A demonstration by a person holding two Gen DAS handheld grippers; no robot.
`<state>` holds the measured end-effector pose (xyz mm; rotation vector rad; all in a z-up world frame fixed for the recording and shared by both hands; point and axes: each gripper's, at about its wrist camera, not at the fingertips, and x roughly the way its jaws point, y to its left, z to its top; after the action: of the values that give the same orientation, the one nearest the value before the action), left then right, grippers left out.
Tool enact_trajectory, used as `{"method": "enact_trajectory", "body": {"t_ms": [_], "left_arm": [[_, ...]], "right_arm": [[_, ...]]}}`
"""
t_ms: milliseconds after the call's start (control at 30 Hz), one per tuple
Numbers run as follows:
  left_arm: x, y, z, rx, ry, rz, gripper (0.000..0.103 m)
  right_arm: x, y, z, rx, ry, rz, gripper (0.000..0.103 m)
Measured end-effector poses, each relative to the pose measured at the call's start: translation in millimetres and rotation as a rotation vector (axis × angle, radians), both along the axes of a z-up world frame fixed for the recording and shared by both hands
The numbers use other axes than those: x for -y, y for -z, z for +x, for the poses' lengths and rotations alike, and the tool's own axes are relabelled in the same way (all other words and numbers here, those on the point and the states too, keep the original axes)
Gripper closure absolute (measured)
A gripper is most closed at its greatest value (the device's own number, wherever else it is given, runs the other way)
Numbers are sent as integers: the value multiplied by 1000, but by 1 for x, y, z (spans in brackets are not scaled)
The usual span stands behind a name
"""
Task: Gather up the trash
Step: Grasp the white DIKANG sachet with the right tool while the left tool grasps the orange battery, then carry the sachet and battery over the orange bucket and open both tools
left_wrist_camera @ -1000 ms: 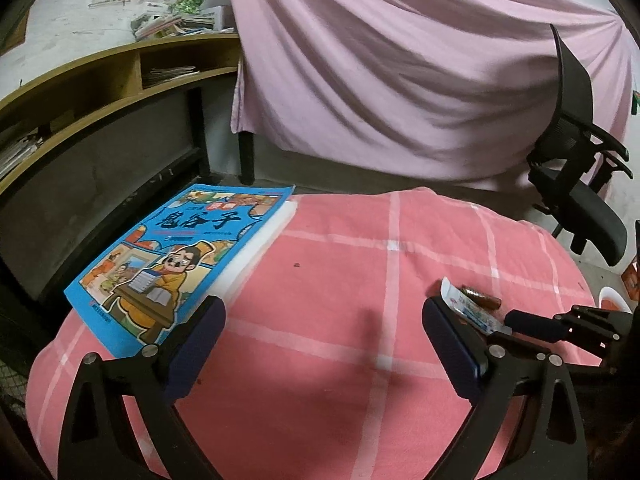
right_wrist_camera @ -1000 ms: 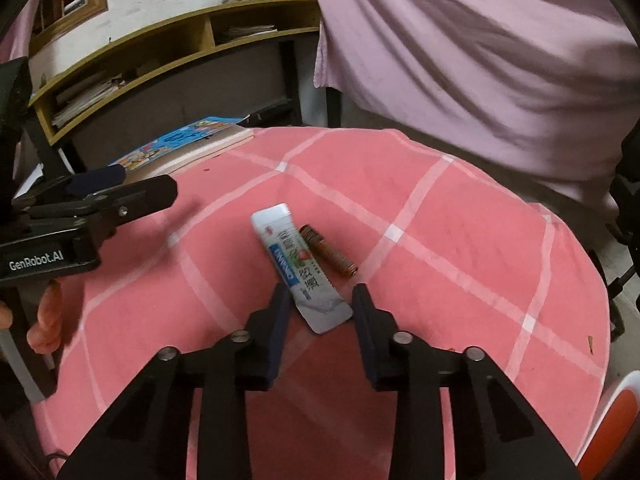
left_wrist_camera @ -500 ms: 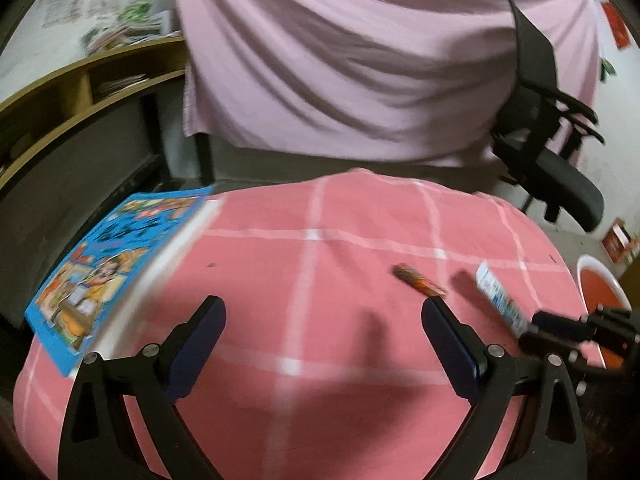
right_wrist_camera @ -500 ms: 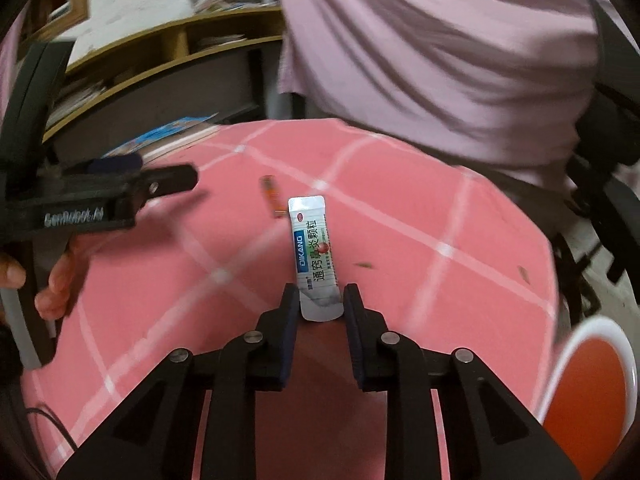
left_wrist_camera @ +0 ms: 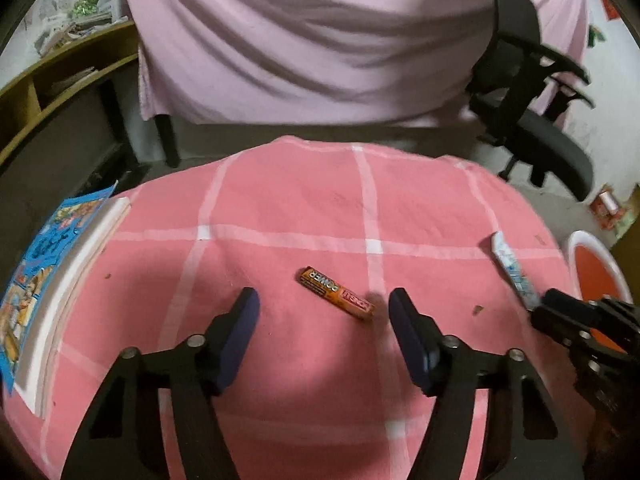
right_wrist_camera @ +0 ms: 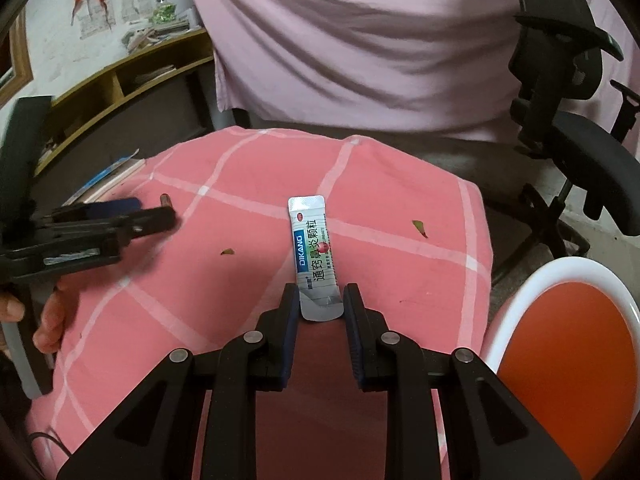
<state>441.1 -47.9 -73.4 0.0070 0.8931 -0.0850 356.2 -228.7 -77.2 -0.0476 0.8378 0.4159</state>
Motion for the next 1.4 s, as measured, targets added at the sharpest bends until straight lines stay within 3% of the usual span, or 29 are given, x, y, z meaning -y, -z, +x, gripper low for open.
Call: {"method": "enact_trajectory", "body": {"t_ms": [167,300,367,500,600,633,667,733,1000,1100,1300,1400], "left_arm": [[0,2,1,4,-5,5,83],[-5,3,-1,5,-19,-34,90],[-8,2,-2,6,-23,-50,94],[-12,-2,-5,9,-25,-89,95],[-15,-4,-7,13,-26,-103,95],[-16,-4,-8,16,-28,-106,95],[-16,-5,-9,18,-29,-107,95],[-15,-6,-12,23,-33,-109,95],[-9,-20,-31,119,-3,-111,96],[-5,-29,-44,192,20,-122,96],[-2,-50,-81,397,66,-235,96],[10,-61,-103,489,96,-222,96]], "right_arm": [[-3,0,-2,7,-23,-17,80],[-5,0,0,4,-29,-31,79],[-6,-1,4,0,-27,-37,74],[-14,-2,14,-5,-19,-75,54],[-20,1,20,-15,-26,-109,52],[-21,1,20,-12,-26,-114,56],[-20,1,20,-13,-27,-110,68],[-17,2,20,-16,-20,-97,81],[-9,-1,9,9,-9,-58,84],[1,-10,-5,90,21,-29,84],[33,-34,-45,303,119,87,83],[45,-43,-62,396,150,133,83]]}}
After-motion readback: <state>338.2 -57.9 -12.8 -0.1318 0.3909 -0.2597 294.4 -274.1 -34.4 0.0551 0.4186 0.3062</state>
